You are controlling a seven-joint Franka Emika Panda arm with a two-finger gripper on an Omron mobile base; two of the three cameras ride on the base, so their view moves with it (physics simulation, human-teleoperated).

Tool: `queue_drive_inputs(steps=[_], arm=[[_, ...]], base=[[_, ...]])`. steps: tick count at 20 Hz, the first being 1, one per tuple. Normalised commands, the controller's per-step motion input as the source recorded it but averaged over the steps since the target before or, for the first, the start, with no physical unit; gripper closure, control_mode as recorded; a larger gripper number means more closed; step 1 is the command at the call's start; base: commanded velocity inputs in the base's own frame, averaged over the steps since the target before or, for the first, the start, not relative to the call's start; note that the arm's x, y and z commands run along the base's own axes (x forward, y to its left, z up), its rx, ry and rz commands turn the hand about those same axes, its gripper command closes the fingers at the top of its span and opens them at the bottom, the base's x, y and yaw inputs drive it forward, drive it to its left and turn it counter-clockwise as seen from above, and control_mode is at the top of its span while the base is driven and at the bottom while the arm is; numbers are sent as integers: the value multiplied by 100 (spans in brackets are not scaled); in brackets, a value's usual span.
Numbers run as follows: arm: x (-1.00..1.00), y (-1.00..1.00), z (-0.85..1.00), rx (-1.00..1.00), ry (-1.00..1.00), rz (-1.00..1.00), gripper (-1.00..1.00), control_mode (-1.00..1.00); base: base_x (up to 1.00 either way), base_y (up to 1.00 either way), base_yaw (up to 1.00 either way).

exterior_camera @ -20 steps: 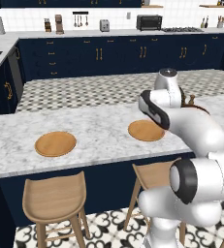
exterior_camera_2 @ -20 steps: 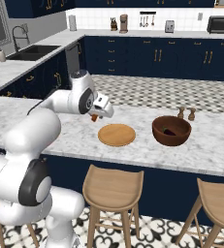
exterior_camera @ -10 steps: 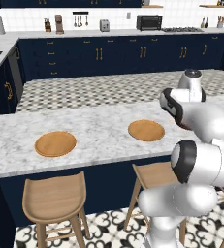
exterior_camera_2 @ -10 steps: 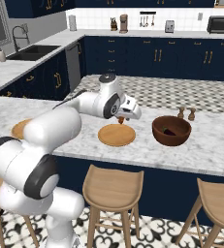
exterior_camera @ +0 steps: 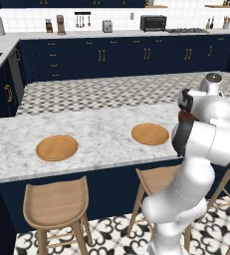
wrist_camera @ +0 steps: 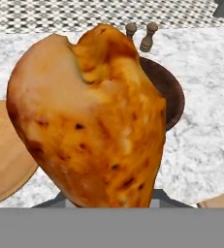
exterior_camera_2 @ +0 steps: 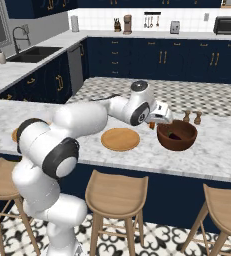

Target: Pick the chicken drumstick and eggplant from their plates and place them in the bowl. Then put the bowl in the fridge.

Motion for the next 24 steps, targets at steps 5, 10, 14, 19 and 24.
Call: queue_drive_inputs(steps=[5, 10, 14, 19, 24], arm=[[54, -87, -13, 0, 0, 0, 100, -100], [34, -29, -34, 7, 0, 0, 100, -100], [9, -8, -38, 6, 0, 0, 100, -100], [26, 0, -25, 0, 0, 0, 100, -100], [41, 0, -25, 0, 1, 0, 100, -100]], base=[[0, 0, 0], [0, 0, 0], [0, 0, 0], [0, 0, 0], [0, 0, 0]])
